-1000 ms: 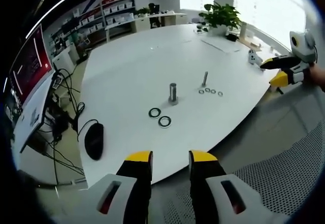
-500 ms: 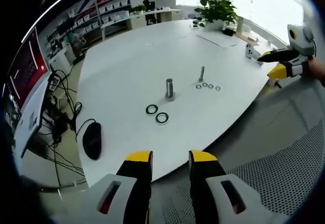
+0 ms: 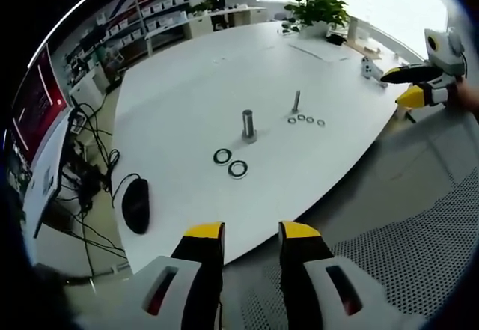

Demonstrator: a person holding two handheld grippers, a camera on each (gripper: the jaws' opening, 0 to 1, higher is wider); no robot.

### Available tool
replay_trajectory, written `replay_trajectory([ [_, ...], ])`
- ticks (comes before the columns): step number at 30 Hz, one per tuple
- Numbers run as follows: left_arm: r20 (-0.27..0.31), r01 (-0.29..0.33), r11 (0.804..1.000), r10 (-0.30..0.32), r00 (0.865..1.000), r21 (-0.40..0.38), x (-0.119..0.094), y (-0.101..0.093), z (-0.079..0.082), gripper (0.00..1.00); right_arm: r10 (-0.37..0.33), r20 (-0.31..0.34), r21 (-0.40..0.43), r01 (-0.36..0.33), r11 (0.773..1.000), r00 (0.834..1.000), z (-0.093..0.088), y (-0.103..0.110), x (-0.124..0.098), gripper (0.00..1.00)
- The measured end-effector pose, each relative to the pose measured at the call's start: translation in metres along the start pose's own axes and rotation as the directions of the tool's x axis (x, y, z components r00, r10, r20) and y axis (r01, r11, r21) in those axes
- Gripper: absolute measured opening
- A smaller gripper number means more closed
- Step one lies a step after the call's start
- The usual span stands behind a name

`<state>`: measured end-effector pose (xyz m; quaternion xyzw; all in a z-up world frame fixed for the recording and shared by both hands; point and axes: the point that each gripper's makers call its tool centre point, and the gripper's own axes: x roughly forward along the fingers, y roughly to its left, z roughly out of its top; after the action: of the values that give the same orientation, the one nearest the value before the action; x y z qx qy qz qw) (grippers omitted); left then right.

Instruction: Place the washer onto the threaded stud by aligning its center hole with the stud, sliding it down to the base, and recovering from edge contact or off-axis alignment until the washer reaches the visible bottom stop.

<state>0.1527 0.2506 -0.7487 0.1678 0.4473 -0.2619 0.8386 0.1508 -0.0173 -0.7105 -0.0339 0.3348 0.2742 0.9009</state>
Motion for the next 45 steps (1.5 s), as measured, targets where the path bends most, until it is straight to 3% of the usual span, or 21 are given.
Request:
replay_trajectory([
  [8,-0.015,0.024,0.998,-0.025,1.0,-0.053,-0.001,0.001,0.001,0.27,0.005,-0.002,-0.005,-0.005,1.0,1.0,0.0,0.001,0.0,0.54],
  [14,-0.034,0.02,1.0,-0.02,0.999,-0.006,0.003,0.004,0.016,0.27,0.006,-0.002,-0.006,-0.006,1.0,1.0,0.0,0.0,0.001,0.54],
  [17,-0.034,0.052,0.997,-0.053,0.998,-0.054,0.016,0.002,0.022,0.28,0.007,-0.002,-0.001,-0.007,1.0,1.0,-0.001,0.0,0.0,0.54],
  [24,-0.071,0.063,0.998,-0.065,0.995,-0.029,0.041,-0.004,0.025,0.27,0.007,-0.008,-0.002,-0.007,1.0,1.0,-0.002,0.0,0.001,0.54],
  [27,-0.07,0.058,0.998,-0.06,0.996,-0.02,0.052,0.0,0.031,0.27,0.014,-0.009,-0.009,-0.014,1.0,1.0,-0.002,0.001,0.001,0.54],
  [36,-0.124,0.065,0.993,-0.077,0.989,-0.095,0.085,0.01,0.03,0.31,0.019,-0.016,-0.009,-0.019,1.0,1.0,-0.003,0.002,0.001,0.54],
  [42,-0.214,0.086,0.994,-0.1,0.972,-0.072,0.106,0.008,0.029,0.28,0.013,-0.014,-0.007,-0.013,1.0,1.0,-0.003,0.0,0.001,0.54],
  [45,-0.232,0.088,0.994,-0.102,0.967,-0.069,0.118,0.011,0.03,0.28,0.015,-0.014,-0.009,-0.015,1.0,1.0,-0.003,0.001,0.001,0.54],
])
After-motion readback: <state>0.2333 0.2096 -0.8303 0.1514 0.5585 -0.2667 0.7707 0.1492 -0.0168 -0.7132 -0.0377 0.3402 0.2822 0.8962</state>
